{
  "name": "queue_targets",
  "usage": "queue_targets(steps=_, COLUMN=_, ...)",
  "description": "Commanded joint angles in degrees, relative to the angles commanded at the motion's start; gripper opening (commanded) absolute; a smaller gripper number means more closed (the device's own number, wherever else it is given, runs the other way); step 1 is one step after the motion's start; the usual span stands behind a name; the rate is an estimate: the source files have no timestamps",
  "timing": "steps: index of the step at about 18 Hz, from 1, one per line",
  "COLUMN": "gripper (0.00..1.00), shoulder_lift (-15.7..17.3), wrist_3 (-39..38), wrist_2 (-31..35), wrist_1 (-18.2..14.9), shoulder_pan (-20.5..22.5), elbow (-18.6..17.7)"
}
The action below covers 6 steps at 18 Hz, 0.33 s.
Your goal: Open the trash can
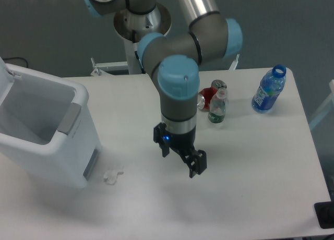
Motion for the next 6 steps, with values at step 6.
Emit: queue_targets(steps=6, gripper=1.0, shoulder_lift=-0.09, wrist_3=0.0, wrist_2=0.45, wrist_1=-2.02, shoulder_pan=0.0, elbow=-0.09)
